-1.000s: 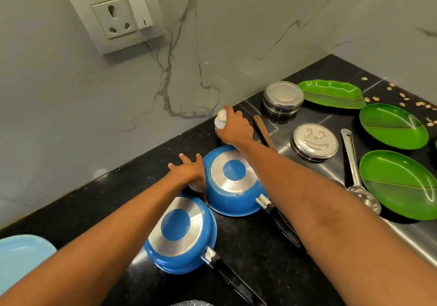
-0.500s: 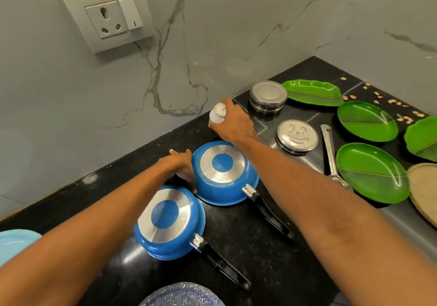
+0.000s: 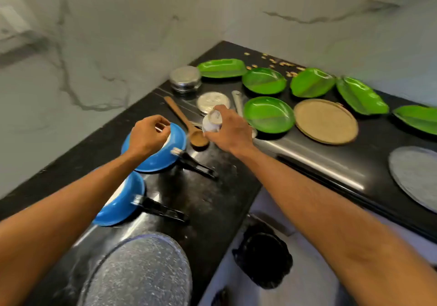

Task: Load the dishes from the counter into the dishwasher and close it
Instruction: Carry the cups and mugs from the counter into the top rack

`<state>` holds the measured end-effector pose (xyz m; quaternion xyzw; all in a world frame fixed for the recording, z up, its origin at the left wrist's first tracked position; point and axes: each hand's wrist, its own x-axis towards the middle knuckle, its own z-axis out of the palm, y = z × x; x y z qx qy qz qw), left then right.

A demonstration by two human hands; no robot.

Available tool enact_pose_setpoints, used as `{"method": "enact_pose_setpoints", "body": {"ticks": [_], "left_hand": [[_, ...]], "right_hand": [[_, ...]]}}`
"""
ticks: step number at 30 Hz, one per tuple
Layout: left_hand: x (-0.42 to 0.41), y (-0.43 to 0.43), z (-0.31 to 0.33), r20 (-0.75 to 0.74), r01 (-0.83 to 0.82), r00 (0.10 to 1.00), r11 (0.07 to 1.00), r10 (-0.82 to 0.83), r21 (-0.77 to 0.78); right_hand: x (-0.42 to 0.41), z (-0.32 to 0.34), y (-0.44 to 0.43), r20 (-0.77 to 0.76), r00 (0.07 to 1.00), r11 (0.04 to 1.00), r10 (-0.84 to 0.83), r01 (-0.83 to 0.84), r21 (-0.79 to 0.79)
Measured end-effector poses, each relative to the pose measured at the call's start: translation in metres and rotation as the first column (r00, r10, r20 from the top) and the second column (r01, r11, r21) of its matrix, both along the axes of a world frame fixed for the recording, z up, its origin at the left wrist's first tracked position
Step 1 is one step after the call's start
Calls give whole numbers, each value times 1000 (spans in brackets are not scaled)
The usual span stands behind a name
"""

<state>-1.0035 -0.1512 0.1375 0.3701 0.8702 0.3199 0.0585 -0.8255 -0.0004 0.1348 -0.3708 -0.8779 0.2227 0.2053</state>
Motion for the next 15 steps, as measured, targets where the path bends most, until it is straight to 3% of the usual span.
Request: {"method": "enact_pose_setpoints", "body": {"ticks": [6,10,15], "left_hand": [[167,55,-22,27,287,956,949,-292,130],[307,63,-53,109,501,857,863,-504,61],[462,37,-91,217,670,734,737,-643,-83]], "right_hand": [[174,-30,-18,14,972,967,-236,236,-95],[313,-51,-40,24,893,885,-449,449,-124],[475,-84,-87,75,755,726,-651,649,-228]]}}
